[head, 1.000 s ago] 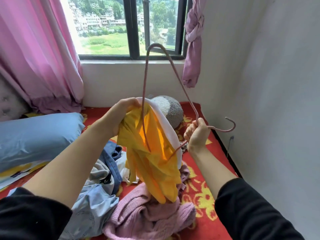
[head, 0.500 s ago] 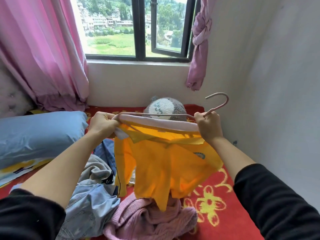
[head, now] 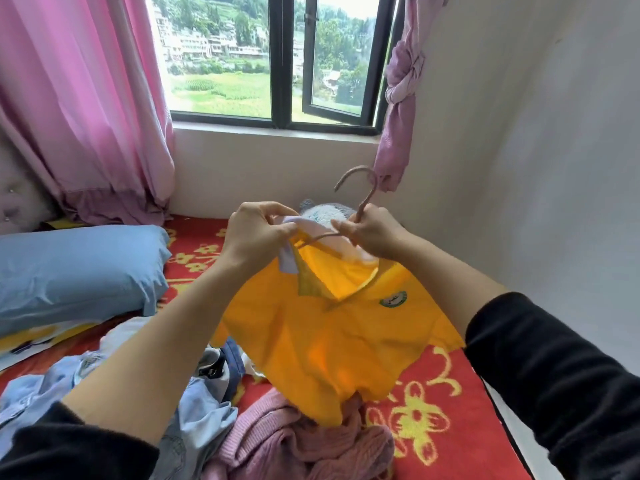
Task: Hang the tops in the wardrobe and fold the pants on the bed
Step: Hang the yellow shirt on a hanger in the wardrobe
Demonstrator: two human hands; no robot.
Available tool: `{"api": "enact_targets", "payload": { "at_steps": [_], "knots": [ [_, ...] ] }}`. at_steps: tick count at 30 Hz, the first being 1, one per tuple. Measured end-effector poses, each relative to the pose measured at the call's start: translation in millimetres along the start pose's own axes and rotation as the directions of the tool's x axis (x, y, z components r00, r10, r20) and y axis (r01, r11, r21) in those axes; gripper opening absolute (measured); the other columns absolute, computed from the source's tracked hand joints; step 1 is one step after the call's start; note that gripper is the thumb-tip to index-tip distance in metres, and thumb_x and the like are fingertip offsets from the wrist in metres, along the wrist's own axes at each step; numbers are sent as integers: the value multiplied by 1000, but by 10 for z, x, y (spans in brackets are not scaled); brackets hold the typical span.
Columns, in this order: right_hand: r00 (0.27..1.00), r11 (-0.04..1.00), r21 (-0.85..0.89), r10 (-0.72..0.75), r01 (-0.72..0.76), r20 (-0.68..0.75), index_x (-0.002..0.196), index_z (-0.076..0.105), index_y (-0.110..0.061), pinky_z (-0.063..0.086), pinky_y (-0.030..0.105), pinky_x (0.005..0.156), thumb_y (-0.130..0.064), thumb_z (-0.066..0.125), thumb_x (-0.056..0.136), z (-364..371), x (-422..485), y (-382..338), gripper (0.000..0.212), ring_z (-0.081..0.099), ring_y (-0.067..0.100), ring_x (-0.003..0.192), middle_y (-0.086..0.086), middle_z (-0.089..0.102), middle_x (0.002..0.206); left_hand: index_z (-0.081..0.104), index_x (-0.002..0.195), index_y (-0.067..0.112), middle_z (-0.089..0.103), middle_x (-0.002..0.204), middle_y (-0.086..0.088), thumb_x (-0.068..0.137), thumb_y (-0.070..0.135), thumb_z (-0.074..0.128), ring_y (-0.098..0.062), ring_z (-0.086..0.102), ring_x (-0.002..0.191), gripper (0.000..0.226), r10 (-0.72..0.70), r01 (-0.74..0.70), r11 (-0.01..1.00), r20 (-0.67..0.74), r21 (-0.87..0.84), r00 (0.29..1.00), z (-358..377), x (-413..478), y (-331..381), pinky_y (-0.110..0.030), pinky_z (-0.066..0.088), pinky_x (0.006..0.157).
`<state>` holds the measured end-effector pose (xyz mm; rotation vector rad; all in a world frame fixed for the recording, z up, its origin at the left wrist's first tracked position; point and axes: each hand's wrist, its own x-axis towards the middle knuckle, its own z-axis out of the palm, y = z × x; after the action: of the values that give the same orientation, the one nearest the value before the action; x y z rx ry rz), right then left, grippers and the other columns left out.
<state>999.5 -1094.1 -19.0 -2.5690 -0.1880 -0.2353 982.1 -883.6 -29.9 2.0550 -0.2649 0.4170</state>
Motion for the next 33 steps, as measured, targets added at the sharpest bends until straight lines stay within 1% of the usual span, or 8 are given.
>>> {"api": "enact_targets", "payload": {
  "at_steps": [6, 9, 13, 17, 21, 24, 26, 33],
  "knots": [
    [994, 941, 335, 16, -50, 104, 83, 64, -5, 39, 24, 56, -30, 53, 98, -204, 12, -337, 31, 46, 12, 58, 4, 54, 68, 65, 96, 18, 54, 79, 5, 78, 16, 64, -8, 51, 63, 19, 258, -229, 957, -167, 179, 952, -80, -319, -239, -25, 44, 58],
    [988, 933, 358, -23, -34, 152, 95, 66, -2, 39, 19, 53, -17, 60, 94, -208, -38, -565, 16, 48, 10, 58, 3, 55, 69, 66, 93, 17, 52, 73, 10, 80, 13, 65, 1, 48, 56, 13, 414, -384, 881, -58, 275, 909, 8, -533, -293, -19, 44, 49],
    [980, 929, 365, -126, 62, 153, 101, 67, -3, 41, 12, 50, -15, 61, 93, -277, -171, -907, 15, 52, 6, 60, 0, 58, 74, 57, 126, 26, 64, 83, 5, 88, 37, 60, -11, 59, 71, 39, 74, -187, 898, 282, 398, 956, 244, -740, -308, -25, 48, 56],
    [967, 911, 383, -219, 154, 132, 103, 69, -4, 41, 9, 48, -14, 59, 94, -385, -357, -1216, 16, 53, 2, 56, -4, 60, 76, 44, 134, 31, 66, 102, 0, 92, 43, 53, -22, 60, 89, 45, -61, -76, 885, 276, 459, 959, 327, -918, -303, -33, 52, 69],
    [958, 877, 431, -275, 213, 86, 100, 68, -5, 38, 7, 44, -13, 58, 95, -432, -618, -1399, 14, 52, -1, 49, -6, 57, 70, 51, 130, 28, 64, 107, 4, 94, 45, 49, -20, 61, 94, 39, 51, -101, 889, 122, 446, 991, 269, -1168, -190, -31, 49, 69],
    [947, 853, 466, -309, 234, 91, 102, 68, -3, 37, 7, 42, -12, 57, 95, -423, -813, -1532, 15, 49, -7, 40, -4, 57, 70, 52, 127, 26, 63, 113, -1, 97, 45, 42, -25, 60, 100, 36, -27, -32, 845, 102, 534, 994, 169, -1401, -140, -37, 52, 76],
    [934, 842, 472, -345, 263, 95, 101, 68, -3, 36, 8, 41, -13, 58, 94, -414, -933, -1644, 15, 48, -7, 39, -2, 58, 69, 55, 117, 23, 63, 110, -4, 99, 41, 38, -28, 60, 99, 31, -53, 7, 819, 63, 574, 997, 70, -1552, -118, -35, 46, 68],
    [858, 785, 484, -499, 386, 124, 100, 68, -7, 34, 5, 40, -10, 61, 92, -287, -1366, -2277, 11, 49, -4, 48, -8, 56, 70, 46, 71, 22, 54, 78, -3, 97, 30, 45, -28, 56, 86, 27, -245, 130, 743, 86, 656, 966, -667, -2234, -62, -33, 35, 62]
  ]
}}
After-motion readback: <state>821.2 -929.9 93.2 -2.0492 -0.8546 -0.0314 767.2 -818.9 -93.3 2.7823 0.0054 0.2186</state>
